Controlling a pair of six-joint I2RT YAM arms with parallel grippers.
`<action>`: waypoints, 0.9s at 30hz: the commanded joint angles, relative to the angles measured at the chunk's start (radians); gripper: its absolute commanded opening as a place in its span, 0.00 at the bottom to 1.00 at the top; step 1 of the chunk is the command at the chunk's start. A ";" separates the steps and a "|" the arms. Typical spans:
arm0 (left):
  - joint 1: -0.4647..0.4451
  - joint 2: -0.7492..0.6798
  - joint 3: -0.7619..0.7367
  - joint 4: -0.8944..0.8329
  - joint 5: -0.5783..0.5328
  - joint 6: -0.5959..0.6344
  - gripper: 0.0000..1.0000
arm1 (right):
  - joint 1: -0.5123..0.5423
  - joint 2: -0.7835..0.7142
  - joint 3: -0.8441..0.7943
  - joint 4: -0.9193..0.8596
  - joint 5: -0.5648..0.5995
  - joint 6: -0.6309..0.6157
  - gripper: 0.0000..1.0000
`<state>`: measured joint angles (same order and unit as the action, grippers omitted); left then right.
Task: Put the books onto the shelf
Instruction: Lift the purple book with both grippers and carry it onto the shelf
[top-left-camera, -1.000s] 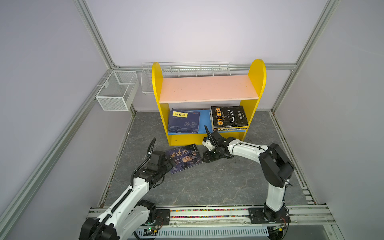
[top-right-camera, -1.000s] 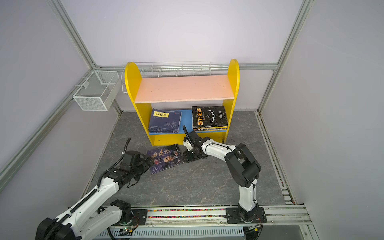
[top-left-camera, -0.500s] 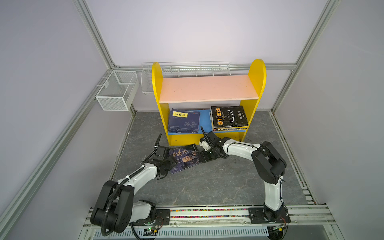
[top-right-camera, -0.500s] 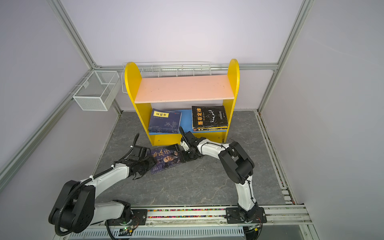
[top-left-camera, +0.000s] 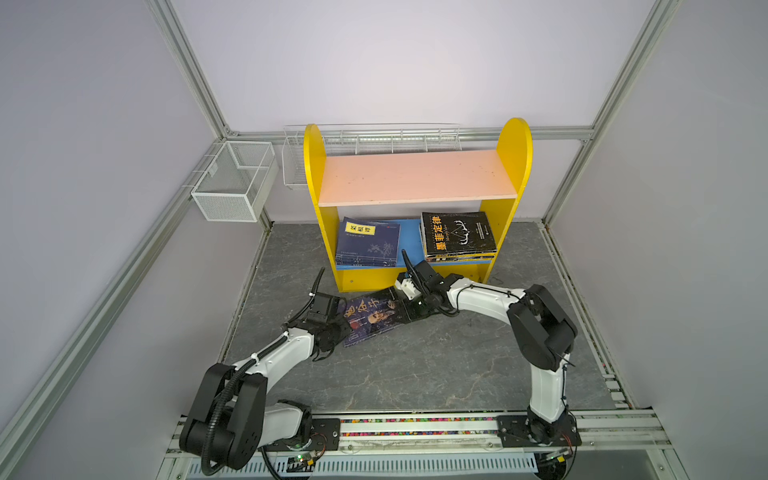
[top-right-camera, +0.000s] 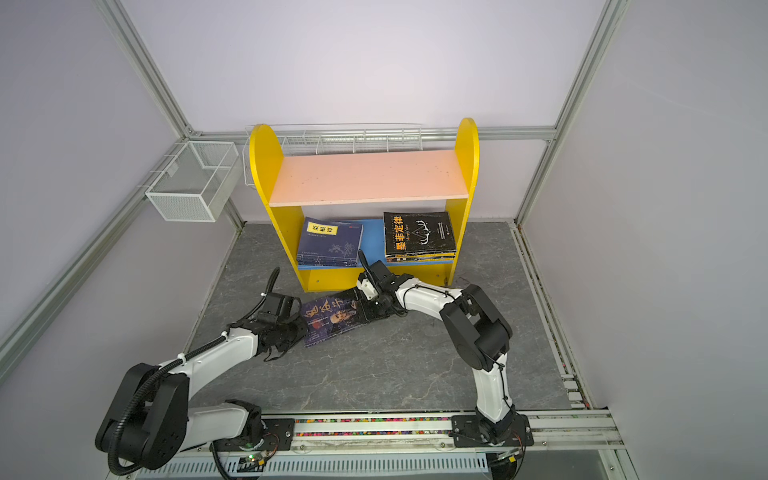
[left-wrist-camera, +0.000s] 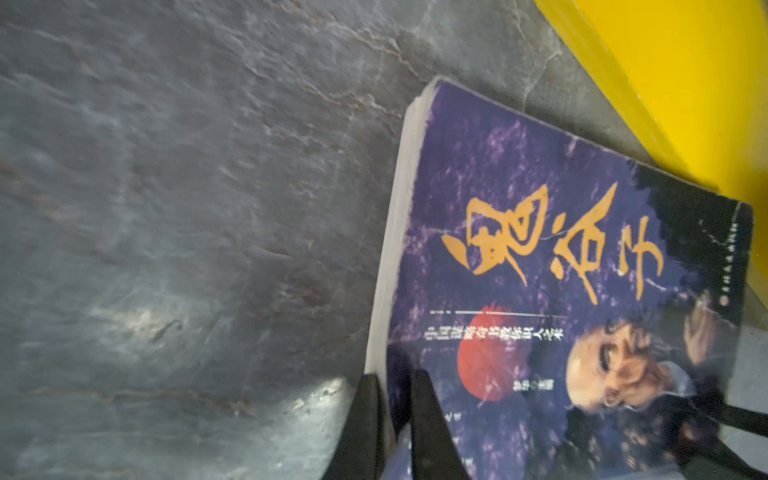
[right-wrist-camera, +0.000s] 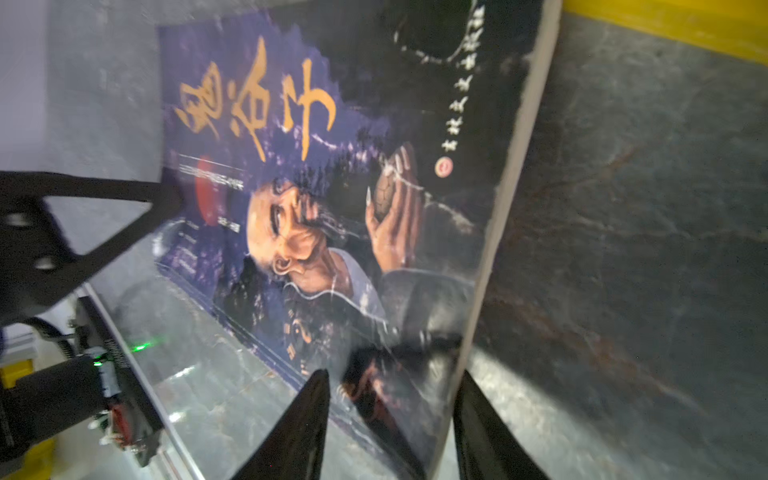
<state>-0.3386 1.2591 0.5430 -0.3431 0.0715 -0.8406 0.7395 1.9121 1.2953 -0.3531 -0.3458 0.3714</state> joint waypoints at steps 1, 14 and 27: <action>-0.021 -0.055 -0.003 -0.012 0.093 0.008 0.00 | 0.022 -0.126 -0.020 0.180 -0.190 0.018 0.45; -0.027 -0.344 -0.034 0.099 0.205 -0.055 0.00 | 0.019 -0.201 -0.017 0.123 -0.182 0.004 0.14; -0.027 -0.675 -0.120 0.142 0.078 -0.281 0.73 | -0.032 -0.523 -0.153 0.200 -0.310 -0.020 0.06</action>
<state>-0.3634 0.6422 0.4385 -0.3183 0.1856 -1.0420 0.7242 1.4612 1.1637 -0.1928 -0.5579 0.3641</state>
